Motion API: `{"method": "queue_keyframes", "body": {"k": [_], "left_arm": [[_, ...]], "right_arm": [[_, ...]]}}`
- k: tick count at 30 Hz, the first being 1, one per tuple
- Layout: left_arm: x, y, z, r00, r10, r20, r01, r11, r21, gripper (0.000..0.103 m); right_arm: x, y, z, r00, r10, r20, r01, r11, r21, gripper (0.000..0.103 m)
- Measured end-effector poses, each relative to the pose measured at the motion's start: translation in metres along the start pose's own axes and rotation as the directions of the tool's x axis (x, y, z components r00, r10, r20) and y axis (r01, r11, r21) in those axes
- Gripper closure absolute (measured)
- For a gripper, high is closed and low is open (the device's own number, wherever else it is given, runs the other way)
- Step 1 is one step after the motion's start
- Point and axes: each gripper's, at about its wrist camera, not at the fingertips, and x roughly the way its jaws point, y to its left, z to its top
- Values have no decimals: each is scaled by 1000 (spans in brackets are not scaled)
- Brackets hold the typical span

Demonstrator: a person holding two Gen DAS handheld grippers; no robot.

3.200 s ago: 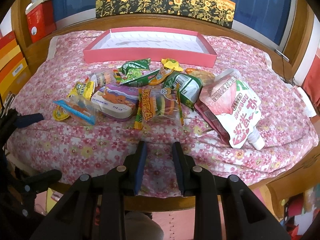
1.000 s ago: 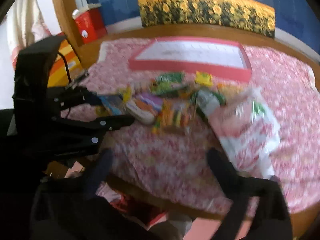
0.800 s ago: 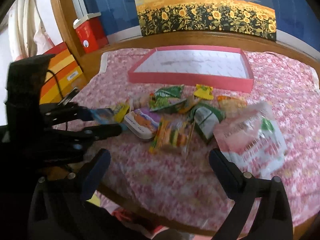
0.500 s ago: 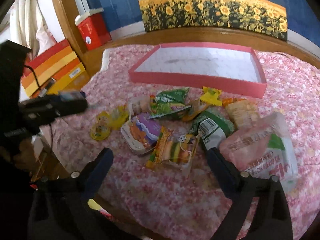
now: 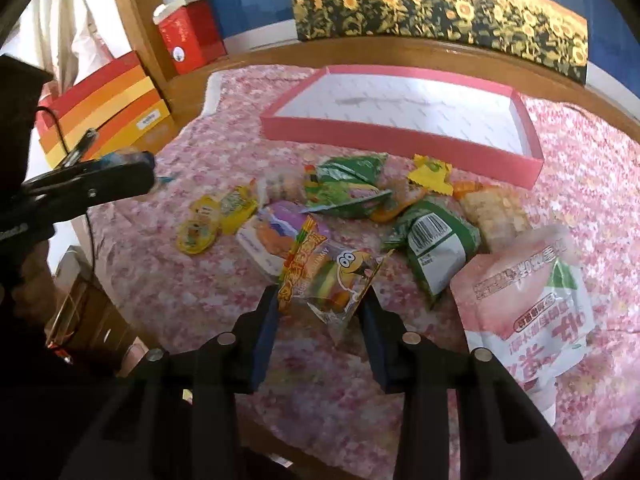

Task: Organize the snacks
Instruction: 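Grasp the blue-edged clear bag with left tool while right tool grasps yellow cartoon-face bag, then carry both bags over the pink tray and open both tools to drop them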

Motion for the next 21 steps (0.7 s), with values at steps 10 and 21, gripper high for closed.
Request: {"method": "queue_keyframes", "body": {"k": [10, 21], "left_arm": [[-9, -7, 13, 1000, 16, 16, -16, 1000, 21, 64], [-37, -20, 65, 995, 50, 91, -54, 998, 35, 64]], "right_arm": [[-49, 10, 5, 994, 2, 108, -5, 1000, 29, 63], [-112, 3, 51, 972, -9, 236, 12, 1000, -11, 63]]}}
